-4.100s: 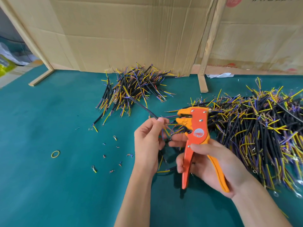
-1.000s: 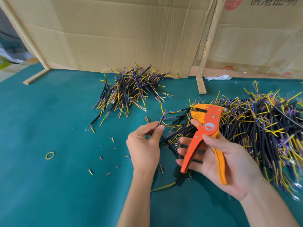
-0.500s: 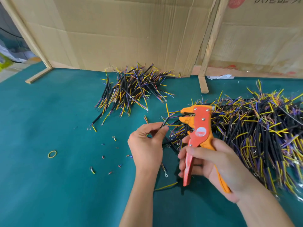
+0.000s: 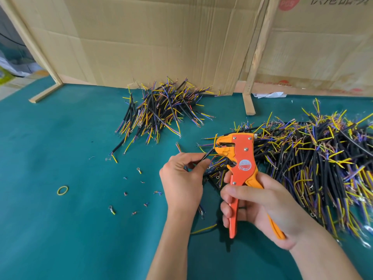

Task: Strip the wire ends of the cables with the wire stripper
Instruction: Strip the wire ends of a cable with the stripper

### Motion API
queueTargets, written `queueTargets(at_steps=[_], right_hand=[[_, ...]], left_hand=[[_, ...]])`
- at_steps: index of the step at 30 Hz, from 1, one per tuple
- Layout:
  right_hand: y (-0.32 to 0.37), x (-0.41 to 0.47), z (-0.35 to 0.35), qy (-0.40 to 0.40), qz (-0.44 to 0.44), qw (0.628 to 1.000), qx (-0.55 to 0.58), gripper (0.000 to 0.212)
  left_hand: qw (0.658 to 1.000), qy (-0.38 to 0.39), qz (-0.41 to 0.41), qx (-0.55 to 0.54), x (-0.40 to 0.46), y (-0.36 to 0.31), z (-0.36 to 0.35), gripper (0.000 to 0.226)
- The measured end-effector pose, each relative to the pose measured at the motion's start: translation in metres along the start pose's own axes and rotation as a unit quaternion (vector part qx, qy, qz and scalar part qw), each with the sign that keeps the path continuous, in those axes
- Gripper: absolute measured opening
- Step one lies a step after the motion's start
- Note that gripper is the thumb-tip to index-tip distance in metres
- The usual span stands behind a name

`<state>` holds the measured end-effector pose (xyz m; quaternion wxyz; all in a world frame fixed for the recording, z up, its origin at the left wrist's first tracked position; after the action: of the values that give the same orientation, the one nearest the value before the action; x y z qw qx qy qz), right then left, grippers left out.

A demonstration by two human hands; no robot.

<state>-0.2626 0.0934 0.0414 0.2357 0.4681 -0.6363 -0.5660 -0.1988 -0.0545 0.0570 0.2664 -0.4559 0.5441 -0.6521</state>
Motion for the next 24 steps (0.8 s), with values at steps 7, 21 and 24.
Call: queueTargets(at_steps=[7, 21, 24], right_hand=[[-0.004, 0.007, 0.005, -0.074, 0.021, 0.997, 0.025, 0.028], [0.013, 0.004, 0.058, -0.192, 0.155, 0.951, 0.185, 0.029], [0.013, 0.005, 0.048, -0.156, 0.152, 0.959, 0.182, 0.034]], left_hand=[[1.0, 0.018, -0.008, -0.002, -0.002, -0.003, -0.004, 0.037], [0.945, -0.004, 0.068, 0.321, 0.014, 0.027, 0.022, 0.029], [0.955, -0.007, 0.078, 0.285, 0.013, 0.028, 0.025, 0.018]])
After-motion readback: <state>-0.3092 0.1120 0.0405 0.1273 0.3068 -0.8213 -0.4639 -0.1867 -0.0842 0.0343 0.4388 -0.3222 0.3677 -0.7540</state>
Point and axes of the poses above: each hand's wrist, its own x-axis towards the middle knuckle, its own z-axis out of the back of the hand, y = z × x, the point moved 9 cm from there along x, towards the middle knuckle, and after that the axes turned 12 degrees about -x, right-handed, at the moved point
